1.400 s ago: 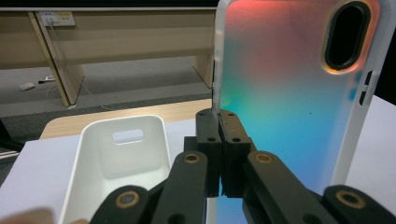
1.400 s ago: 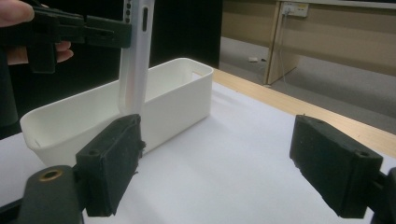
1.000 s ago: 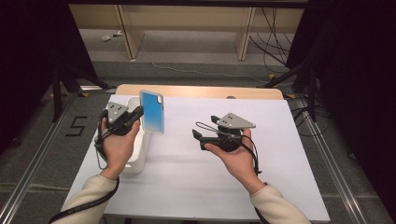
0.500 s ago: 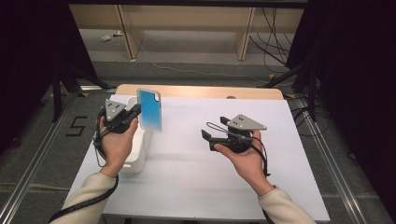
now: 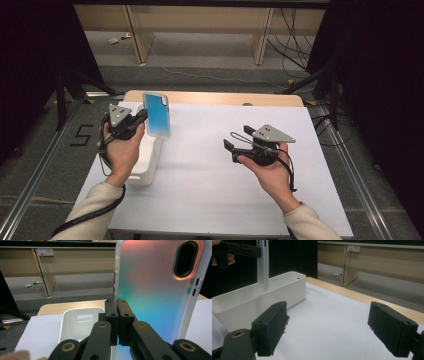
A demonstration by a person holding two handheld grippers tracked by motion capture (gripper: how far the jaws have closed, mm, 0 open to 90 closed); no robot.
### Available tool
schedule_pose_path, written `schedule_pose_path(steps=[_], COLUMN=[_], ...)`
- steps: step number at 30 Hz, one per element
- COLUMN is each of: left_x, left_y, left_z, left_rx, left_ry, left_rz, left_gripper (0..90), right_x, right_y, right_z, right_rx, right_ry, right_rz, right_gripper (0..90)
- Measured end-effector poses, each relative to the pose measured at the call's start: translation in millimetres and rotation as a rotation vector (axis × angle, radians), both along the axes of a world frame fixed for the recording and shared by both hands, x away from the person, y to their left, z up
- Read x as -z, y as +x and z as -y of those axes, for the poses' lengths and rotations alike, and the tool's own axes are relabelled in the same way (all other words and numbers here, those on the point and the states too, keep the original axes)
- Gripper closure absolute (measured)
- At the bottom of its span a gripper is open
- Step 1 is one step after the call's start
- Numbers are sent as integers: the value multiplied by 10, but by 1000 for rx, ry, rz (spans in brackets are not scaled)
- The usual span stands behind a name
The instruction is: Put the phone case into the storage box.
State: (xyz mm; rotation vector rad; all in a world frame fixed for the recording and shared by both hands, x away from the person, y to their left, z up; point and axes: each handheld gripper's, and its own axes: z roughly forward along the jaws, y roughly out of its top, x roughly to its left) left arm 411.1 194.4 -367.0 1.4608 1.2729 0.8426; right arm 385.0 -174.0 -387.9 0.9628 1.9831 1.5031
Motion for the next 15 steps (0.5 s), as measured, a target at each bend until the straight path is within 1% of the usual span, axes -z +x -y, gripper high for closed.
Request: schedule_pose_path(steps=[1, 2, 3, 4, 5, 6, 8, 9, 10, 11, 12, 13, 14, 15], left_x=[1, 0, 0, -3, -7, -12, -23, -27, -31, -32, -32, -31, -29, -27], left_y=[7, 10, 14, 16, 18, 20, 25, 32, 36, 42, 48, 53, 55, 59], left_z=[-6, -10, -16, -22, -27, -35, -49, -56, -65, -74, -79, -87, -93, -99], left_rx=[-4, -9, -7, -9, -10, -11, -20, -23, -28, -28, -32, -34, -35, -39], left_ry=[-2, -4, -3, 0, -1, 0, -1, -3, -2, 0, -2, -1, 0, 1], left_rz=[1, 0, 2, 2, 3, 5, 5, 8, 7, 9, 9, 8, 8, 7], left_gripper=[881, 881, 881, 881, 881, 881, 881, 881, 881, 881, 881, 881, 881, 881], right_x=[5, 3, 6, 6, 11, 10, 19, 31, 32, 45, 52, 55, 63, 62], right_y=[1, -7, -4, -15, -10, -22, -30, -25, -36, -36, -33, -42, -43, -41], right_z=[11, 22, 35, 41, 50, 59, 76, 84, 93, 99, 110, 114, 122, 134], right_rx=[2, 0, 3, 4, 12, 6, 9, 16, 10, 10, 13, 19, 20, 20], right_ry=[-1, -3, -6, -2, 0, 4, 3, 5, -1, 6, 2, 1, 5, -4], right_rz=[4, -9, 2, -16, -1, -17, -17, -1, -21, -16, -6, -18, -14, -9], right_gripper=[172, 172, 172, 171, 171, 171, 171, 171, 171, 171, 171, 171, 171, 171])
